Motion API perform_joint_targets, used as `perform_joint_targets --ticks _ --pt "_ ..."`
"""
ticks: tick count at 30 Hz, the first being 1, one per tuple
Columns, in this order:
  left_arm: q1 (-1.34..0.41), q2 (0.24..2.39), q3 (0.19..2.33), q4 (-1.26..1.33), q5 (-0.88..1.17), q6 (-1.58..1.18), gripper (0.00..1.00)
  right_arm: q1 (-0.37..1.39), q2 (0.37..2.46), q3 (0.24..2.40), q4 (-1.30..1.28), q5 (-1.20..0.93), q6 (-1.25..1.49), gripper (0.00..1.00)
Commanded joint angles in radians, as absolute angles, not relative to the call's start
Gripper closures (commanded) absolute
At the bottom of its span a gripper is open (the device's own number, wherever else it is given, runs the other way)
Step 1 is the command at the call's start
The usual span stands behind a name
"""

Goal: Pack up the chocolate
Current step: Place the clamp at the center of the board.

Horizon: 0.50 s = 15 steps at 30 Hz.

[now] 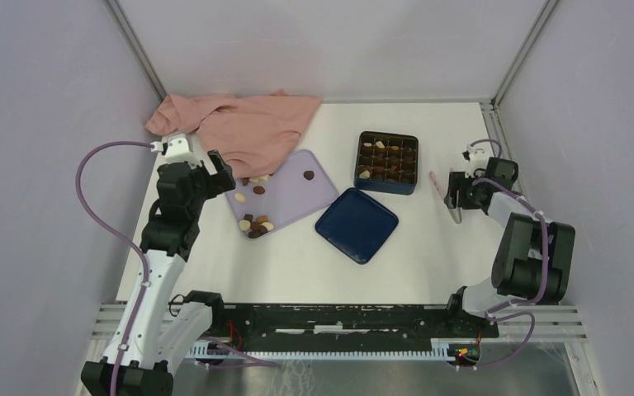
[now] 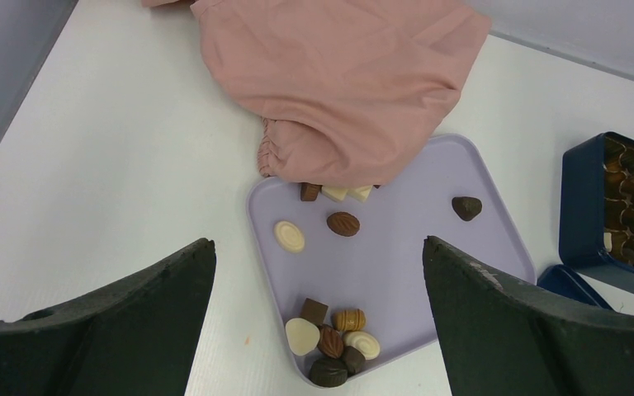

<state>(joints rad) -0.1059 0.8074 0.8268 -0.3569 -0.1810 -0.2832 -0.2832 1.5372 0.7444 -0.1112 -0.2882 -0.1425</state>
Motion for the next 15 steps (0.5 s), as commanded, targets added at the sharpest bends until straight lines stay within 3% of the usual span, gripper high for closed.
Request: perform_joint_targets --ticks 1,5,7,11,15 --pt "-0.1 0.793 0.822 -0.313 -0.184 -0.229 0.0 -0.283 1.4 0.857 -0.117 -0.356 -0.27 0.32" --pt "-0.101 0.793 0.822 -0.311 -0.184 -0.229 0.0 -0.283 1.291 0.85 0.08 -0.461 -0.407 0.28" --pt "-0.101 0.795 0.822 -0.313 -0.187 -0.23 0.0 -0.283 1.273 0.822 0.201 -0.545 -0.372 0.03" --pt "-0.1 0.797 0.822 -0.313 -0.189 -0.228 0.0 -0.256 1.405 0.964 0.182 -0.793 -0.223 0.02" --pt "-0.101 0.799 0.822 -0.314 -0.192 -0.227 0.0 -0.142 1.584 1.19 -0.078 -0.578 -0.232 0.03"
